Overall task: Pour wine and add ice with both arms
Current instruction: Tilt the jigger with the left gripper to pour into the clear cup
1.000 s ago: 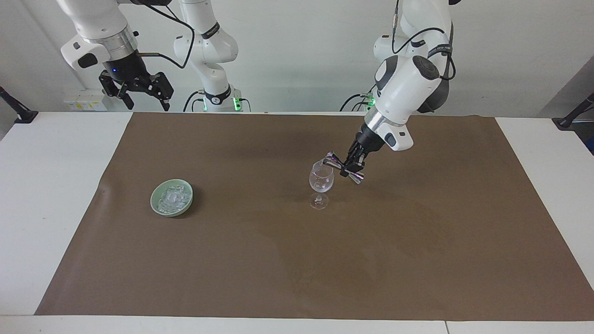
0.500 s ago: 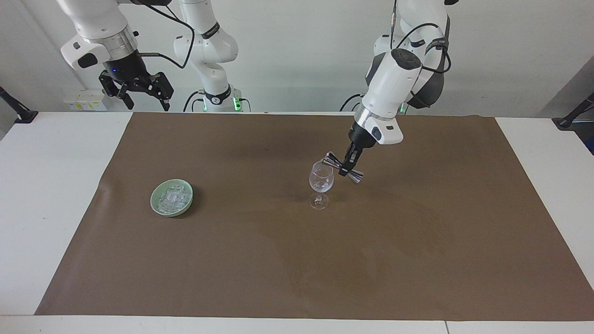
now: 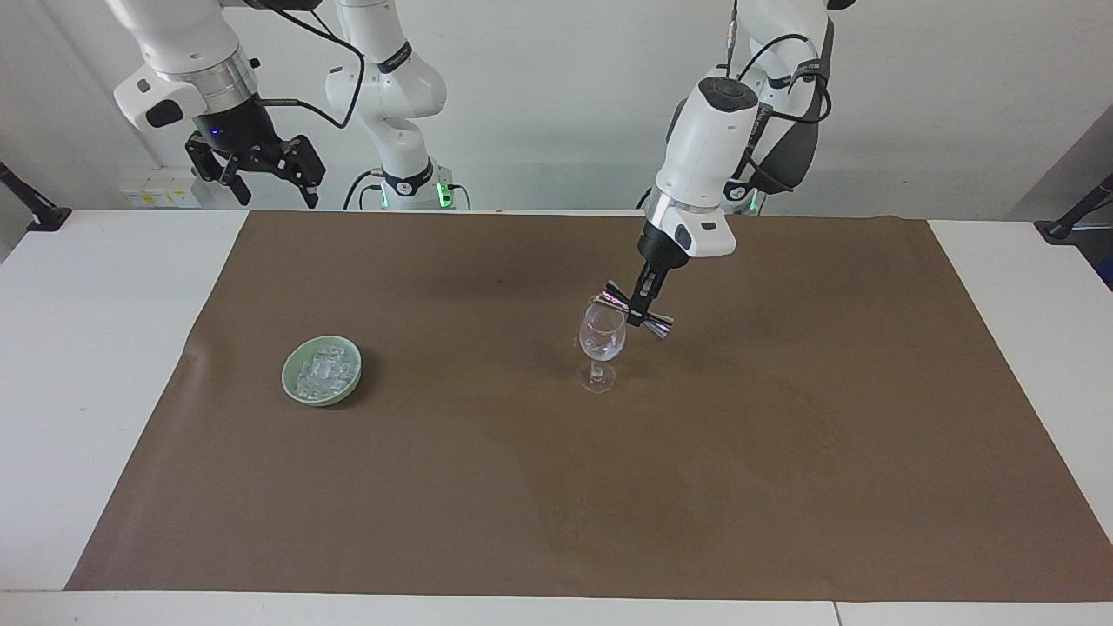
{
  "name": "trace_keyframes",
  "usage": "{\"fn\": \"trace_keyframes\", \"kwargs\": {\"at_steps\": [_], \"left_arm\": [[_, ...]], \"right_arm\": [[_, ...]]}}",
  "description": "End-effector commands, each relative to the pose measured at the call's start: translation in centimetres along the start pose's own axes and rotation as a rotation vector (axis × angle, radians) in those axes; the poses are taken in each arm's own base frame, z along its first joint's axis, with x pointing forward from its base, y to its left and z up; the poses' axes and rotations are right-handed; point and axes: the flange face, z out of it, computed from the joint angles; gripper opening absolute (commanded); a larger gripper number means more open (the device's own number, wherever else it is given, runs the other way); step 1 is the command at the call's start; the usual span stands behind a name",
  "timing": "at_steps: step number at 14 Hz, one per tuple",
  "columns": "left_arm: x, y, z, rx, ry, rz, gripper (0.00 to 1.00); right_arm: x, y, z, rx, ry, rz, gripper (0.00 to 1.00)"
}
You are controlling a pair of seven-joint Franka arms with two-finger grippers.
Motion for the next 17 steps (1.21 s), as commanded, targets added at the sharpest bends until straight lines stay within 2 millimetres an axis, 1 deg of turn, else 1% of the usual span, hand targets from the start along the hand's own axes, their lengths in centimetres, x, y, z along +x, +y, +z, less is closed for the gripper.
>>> {"fn": "trace_keyframes", "kwargs": {"at_steps": [1, 5, 6, 10, 17], "left_arm": [[-1.1, 0.1, -0.7, -0.021, 0.051, 0.042, 0.0], [-1.1, 0.2, -0.8, -0.025, 0.1, 0.069, 0.0], [-1.7, 0.2, -0.9, -0.028, 0.122, 0.099, 0.0], [-1.7, 0.6, -1.4, -0.041, 0.134, 0.108, 0.0], [-1.5, 1.5, -2.2, -0.069, 0.235, 0.192, 0.0]], "right_arm": [[-0.5, 0.0, 0.0, -0.001, 0.003, -0.006, 1.0], [-0.5, 0.0, 0.0, -0.001, 0.003, -0.004, 1.0], [-0.5, 0.0, 0.0, -0.001, 0.004, -0.006, 1.0], [-0.5, 0.0, 0.0, -0.001, 0.003, -0.006, 1.0], [-0.5, 0.0, 0.0, -0.001, 0.004, -0.006, 1.0]]}}
